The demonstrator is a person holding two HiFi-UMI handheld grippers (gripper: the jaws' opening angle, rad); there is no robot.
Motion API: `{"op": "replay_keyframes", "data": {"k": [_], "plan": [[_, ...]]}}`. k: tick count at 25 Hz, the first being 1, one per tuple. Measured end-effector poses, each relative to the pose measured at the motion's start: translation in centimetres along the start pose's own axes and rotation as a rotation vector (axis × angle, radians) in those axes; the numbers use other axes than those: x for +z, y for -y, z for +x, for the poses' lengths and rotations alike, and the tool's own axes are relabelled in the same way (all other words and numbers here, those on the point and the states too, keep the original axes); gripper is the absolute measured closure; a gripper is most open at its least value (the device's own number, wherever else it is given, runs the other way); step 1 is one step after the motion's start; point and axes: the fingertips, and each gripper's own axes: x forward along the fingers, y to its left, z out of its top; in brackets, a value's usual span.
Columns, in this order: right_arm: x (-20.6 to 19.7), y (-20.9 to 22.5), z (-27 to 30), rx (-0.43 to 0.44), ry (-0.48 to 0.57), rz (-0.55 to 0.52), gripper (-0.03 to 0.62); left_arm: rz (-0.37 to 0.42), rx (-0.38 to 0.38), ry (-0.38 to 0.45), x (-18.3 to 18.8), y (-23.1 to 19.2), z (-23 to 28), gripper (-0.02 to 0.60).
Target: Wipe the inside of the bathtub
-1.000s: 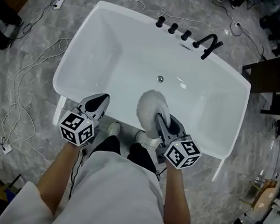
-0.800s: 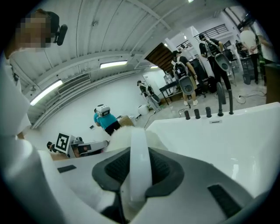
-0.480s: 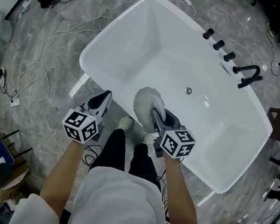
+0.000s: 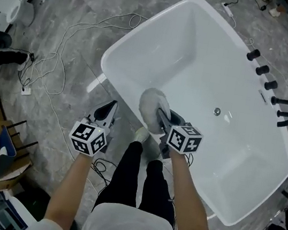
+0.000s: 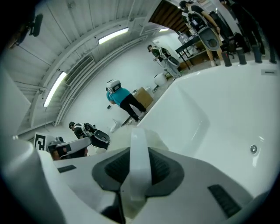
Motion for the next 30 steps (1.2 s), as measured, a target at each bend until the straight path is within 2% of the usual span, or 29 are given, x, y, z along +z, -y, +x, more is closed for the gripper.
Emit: {"op": "replay_keyframes", "data": {"k": [5, 10, 21, 30], "plan": [[-0.6, 0.3, 6.9, 0.013, -0.042, 0.077, 0.497, -0.034, 0.011, -0.016, -1.5, -4.7, 2.3, 0.569], [-0.1, 1.0, 12.7, 0.022, -0.062, 0.097, 0.497, 0.0, -0.008, -0.056, -3.1, -7.8, 5.7, 0.569], [-0.2, 1.6, 23.5, 0.067, -0.161, 0.059, 0.497, 0.023, 0.008, -0.074, -3.4, -14.5, 11.2, 0.569], [0.5, 0.4, 29.7, 0.085, -0.204, 0.057, 0.497, -0.047, 0.073, -0.031, -2.3, -19.2, 12.6, 0.569]]}}
